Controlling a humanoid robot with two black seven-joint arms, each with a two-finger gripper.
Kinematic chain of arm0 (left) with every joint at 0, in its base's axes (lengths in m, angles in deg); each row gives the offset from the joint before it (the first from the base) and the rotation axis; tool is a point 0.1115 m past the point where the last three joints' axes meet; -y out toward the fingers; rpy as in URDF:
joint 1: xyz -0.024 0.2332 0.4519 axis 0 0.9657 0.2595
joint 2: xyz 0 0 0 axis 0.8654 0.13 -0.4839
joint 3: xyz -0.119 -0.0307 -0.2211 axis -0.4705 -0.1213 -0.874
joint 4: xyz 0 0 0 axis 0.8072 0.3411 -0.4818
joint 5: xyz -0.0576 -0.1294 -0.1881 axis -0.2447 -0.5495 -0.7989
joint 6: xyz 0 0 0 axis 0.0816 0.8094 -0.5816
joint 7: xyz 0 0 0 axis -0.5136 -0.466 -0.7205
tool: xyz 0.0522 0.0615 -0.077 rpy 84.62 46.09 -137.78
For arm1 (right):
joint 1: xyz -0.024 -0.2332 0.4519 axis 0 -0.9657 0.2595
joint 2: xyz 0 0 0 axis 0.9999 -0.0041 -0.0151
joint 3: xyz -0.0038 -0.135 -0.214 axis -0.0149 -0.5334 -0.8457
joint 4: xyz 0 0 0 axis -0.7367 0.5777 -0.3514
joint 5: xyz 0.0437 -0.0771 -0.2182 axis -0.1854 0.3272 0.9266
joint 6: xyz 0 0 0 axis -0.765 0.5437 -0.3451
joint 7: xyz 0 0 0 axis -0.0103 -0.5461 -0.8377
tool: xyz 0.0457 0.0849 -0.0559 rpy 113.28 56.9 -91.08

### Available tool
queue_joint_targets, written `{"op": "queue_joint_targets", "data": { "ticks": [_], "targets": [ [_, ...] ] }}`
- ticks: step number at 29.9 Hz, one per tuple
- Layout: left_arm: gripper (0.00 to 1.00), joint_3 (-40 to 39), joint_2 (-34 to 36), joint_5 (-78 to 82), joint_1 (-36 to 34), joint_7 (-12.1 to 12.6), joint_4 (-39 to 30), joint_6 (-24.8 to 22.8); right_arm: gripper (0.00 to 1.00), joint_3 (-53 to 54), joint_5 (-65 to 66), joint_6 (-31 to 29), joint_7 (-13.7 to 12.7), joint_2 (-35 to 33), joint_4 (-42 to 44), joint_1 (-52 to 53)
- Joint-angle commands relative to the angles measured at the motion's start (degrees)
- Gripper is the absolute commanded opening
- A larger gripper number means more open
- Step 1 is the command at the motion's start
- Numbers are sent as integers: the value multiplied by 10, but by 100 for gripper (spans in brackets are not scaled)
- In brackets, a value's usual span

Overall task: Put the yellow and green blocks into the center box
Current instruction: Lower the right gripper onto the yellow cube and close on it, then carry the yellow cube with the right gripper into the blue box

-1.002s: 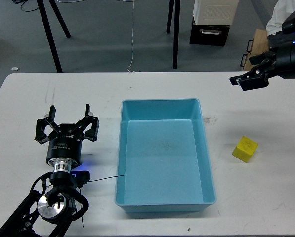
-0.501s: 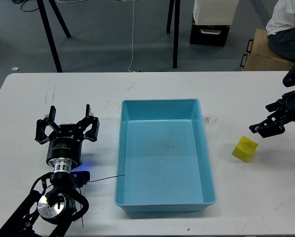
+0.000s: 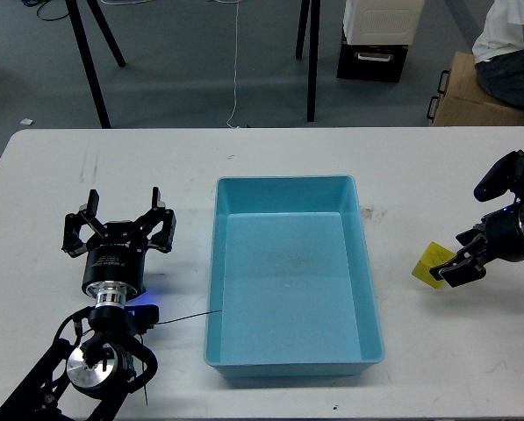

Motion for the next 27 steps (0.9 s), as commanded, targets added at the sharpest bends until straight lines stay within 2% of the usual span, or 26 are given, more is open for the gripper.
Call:
{"op": "queue_joint_targets", "data": {
  "ticks": [1,10,13,18,20,23,26,27],
  "targets": [
    [100,0,0,1,1,-1,0,0,96,-1,1,0,0,17,11,-9],
    [100,0,0,0,1,-8,1,0,95,-1,5,0,0,49,35,-24],
    [100,0,0,0,1,-9,2,0,89,-1,16,0,0,53,36,-23],
    [100,0,0,0,1,-10,3,0,54,-1,16,0,0,52,36,-21],
    [100,1,0,0,1,-10,3,0,46,-1,17,0,0,52,37,-22],
    [100,0,0,0,1,-10,3,0,28,-1,18,0,0,51,37,-22],
    [100,1,0,0,1,-10,3,0,15,-1,19,0,0,50,35,-18],
    [100,1,0,0,1,-10,3,0,14,-1,20,0,0,49,35,-15]
  ]
}}
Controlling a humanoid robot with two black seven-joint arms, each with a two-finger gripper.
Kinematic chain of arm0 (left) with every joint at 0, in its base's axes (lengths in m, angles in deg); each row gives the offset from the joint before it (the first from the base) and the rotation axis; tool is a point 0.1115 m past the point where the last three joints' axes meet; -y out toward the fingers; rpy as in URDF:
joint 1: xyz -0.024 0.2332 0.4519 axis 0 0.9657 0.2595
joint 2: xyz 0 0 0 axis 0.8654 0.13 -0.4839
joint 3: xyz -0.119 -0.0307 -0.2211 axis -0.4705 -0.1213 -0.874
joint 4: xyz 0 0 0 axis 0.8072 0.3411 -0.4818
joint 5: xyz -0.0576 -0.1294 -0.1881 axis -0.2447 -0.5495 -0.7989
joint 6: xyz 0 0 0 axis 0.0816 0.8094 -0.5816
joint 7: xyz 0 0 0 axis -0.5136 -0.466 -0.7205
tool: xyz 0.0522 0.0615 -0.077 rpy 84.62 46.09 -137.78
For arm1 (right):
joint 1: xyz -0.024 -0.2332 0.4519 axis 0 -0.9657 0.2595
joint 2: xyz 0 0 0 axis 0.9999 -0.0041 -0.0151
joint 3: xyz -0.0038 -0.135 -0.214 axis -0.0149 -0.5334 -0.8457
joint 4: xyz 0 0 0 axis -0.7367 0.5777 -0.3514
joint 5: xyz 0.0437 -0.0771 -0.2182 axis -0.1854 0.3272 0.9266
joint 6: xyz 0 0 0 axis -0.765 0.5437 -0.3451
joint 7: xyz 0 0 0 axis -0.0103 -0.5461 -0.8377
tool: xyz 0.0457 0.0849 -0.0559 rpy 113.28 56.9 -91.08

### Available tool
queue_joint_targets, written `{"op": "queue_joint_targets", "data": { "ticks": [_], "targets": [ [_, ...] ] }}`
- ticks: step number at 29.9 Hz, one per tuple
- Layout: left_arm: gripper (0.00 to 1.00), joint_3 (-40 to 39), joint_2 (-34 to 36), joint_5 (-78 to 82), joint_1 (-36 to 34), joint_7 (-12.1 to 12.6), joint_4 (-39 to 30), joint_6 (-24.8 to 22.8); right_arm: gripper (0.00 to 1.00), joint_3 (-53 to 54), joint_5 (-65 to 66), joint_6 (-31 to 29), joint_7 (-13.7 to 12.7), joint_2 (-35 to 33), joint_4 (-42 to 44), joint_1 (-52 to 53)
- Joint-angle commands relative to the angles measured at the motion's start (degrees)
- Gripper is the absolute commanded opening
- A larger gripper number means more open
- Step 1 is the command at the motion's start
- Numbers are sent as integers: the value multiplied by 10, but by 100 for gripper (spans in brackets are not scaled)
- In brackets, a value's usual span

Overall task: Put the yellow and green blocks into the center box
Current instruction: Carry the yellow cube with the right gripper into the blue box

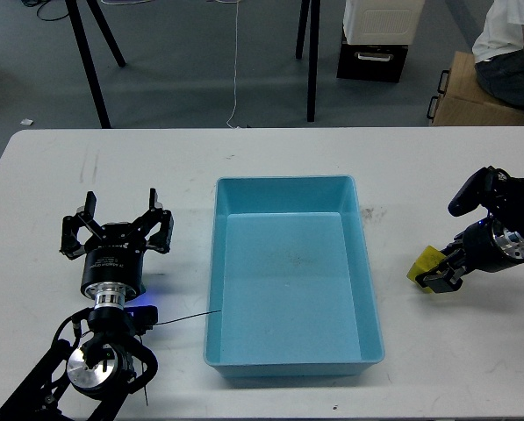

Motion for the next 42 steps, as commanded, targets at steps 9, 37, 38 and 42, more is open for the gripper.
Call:
{"op": "queue_joint_targets", "data": {
  "ticks": [9,37,38,42],
  "targets": [
    [100,-1,0,0,0,0,0,0,4,9,-5,0,0,-2,-8,148],
    [100,-16,2,0,-8,0,0,0,5,-118,-10,0,0,315,-7,265],
    [100,-16,2,0,-8,0,0,0,5,-118,-10,0,0,318,-3,261],
    [100,-21,4,0,-8,0,0,0,11,-120,-8,0,0,330,5,239]
  ]
}}
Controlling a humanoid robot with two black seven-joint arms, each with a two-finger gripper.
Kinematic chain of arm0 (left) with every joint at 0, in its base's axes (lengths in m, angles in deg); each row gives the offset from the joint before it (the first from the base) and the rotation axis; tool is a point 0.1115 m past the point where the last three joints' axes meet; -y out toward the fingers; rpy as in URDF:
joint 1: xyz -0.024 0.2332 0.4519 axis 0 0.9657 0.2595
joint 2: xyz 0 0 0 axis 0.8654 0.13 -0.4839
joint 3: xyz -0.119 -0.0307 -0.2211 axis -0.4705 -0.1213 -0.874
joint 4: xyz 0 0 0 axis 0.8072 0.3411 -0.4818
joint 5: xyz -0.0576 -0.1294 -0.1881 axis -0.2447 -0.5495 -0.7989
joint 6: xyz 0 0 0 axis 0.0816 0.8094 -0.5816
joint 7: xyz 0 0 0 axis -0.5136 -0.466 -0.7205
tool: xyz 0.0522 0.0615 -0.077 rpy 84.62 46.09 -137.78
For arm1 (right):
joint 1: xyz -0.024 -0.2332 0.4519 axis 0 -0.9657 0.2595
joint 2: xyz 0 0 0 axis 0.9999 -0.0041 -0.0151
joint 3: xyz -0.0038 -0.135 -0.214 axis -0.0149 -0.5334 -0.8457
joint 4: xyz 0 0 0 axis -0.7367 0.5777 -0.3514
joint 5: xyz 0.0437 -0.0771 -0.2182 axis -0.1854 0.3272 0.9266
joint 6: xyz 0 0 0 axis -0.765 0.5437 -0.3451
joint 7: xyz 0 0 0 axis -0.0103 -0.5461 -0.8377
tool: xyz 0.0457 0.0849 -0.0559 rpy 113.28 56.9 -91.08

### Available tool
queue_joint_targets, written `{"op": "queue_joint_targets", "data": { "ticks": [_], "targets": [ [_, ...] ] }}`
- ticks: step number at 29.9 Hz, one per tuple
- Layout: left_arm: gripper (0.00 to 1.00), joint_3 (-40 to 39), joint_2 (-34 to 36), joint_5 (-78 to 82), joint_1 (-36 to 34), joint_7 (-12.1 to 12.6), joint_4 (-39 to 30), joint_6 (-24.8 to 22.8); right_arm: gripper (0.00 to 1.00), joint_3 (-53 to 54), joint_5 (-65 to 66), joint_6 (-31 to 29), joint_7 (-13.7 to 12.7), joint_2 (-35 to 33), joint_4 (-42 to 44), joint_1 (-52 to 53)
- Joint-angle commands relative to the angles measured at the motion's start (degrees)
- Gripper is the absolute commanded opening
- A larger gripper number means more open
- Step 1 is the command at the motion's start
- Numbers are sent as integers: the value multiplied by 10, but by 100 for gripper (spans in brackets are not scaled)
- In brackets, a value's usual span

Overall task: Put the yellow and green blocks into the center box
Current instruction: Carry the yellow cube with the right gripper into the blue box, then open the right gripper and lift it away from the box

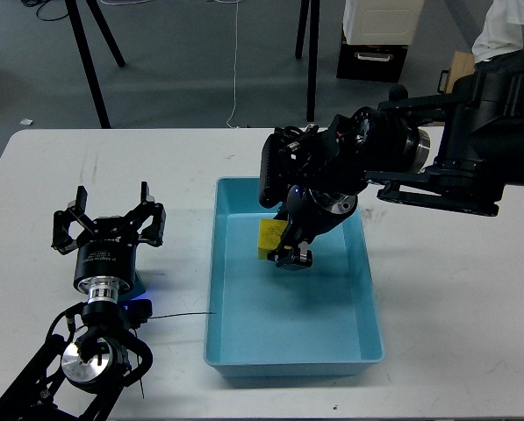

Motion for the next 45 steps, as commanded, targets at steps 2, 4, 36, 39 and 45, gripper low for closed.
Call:
{"op": "queue_joint_targets", "data": {
  "ticks": [2,4,36,39,45],
  "targets": [
    [100,-3,1,0,0,0,0,0,21,-8,0,0,0,13,7,-25],
    [100,-3,1,0,0,0,0,0,42,-22,-1,0,0,17,12,-31],
    [100,33,355,1,-187,74,45,8,98,494,-232,0,0,8,107,-174],
    [100,30,378,-2,-222,73,89,21,98,549,-232,0,0,26,107,-198],
    [100,-9,417,1,-244,42,130,12,98,591,-334,86,0,36,104,-253]
  ]
}}
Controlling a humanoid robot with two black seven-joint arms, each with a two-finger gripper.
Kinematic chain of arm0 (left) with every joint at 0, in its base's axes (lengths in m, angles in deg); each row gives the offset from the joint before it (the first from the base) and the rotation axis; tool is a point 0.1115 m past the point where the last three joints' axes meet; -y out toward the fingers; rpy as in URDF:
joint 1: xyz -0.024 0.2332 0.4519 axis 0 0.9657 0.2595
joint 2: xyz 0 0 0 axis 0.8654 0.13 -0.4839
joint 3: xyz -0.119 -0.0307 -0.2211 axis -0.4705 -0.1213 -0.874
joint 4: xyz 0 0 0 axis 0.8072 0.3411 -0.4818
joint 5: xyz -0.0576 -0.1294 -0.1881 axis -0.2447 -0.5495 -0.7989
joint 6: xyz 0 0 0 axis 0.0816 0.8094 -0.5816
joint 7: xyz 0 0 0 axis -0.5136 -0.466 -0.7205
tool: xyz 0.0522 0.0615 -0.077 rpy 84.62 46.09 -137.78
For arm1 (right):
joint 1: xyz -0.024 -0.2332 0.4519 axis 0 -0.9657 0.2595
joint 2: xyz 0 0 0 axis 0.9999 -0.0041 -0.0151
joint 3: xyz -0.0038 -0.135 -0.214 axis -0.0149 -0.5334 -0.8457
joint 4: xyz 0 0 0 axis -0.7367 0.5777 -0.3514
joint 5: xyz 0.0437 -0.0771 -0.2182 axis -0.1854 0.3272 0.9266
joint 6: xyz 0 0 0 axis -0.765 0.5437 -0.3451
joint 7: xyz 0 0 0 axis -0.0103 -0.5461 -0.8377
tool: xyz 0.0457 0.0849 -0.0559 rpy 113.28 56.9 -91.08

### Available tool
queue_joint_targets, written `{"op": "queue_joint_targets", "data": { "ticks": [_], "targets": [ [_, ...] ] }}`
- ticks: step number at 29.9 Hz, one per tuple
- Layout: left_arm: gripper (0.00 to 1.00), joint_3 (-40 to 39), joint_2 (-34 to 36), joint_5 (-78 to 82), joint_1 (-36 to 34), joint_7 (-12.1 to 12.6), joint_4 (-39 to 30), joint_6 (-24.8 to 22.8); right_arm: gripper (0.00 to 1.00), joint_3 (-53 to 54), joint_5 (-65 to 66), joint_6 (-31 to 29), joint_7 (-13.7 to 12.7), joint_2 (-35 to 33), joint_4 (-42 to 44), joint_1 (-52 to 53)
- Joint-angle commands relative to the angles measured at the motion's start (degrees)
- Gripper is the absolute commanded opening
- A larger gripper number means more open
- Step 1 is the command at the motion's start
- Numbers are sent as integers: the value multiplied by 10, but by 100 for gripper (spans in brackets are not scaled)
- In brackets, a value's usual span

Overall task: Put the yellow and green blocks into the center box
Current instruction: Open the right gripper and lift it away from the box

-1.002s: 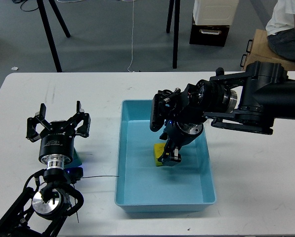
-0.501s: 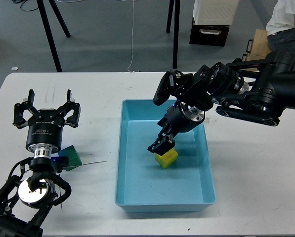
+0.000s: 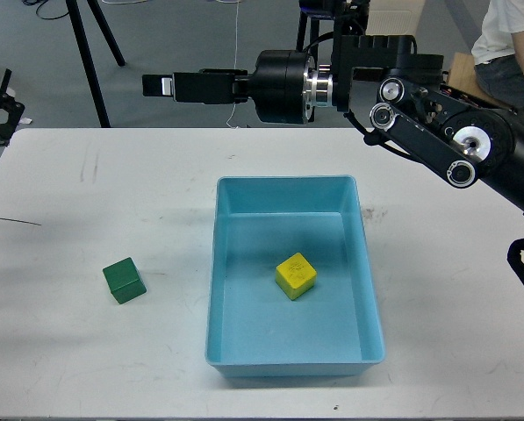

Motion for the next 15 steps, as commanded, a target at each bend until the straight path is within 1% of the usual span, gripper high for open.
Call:
{"op": "queue_joint_targets", "data": {
  "ticks": [1,3,4,5,6,7,9,12,15],
  "targets": [
    [100,-16,33,6,-7,-38,8,-21,98,23,-74,57,0,4,-3,-32],
    [100,-16,62,36,-8,-67,13,-71,98,41,-111,98,0,3,-6,-54],
    [100,-16,76,66,-7,-77,21,-98,98,51,-125,115,0,1,-12,-62],
    [100,-17,84,110,-8,-85,32,-128,98,62,-138,131,-18,-1,-18,-74],
    [100,-18,85,151,-8,-90,39,-138,98,71,-147,141,-31,-2,-23,-84],
    [100,-18,87,206,-14,-91,46,-138,98,85,-156,151,-43,-3,-30,-98],
    [100,-17,87,315,-29,-91,54,-138,98,116,-165,165,-54,-11,-55,-129],
    [100,-19,87,458,-37,-91,79,-138,98,157,-166,175,-58,-32,-100,-184],
    [100,-14,88,585,-52,-91,104,-138,98,198,-167,185,-59,-69,-158,-250]
  ]
}}
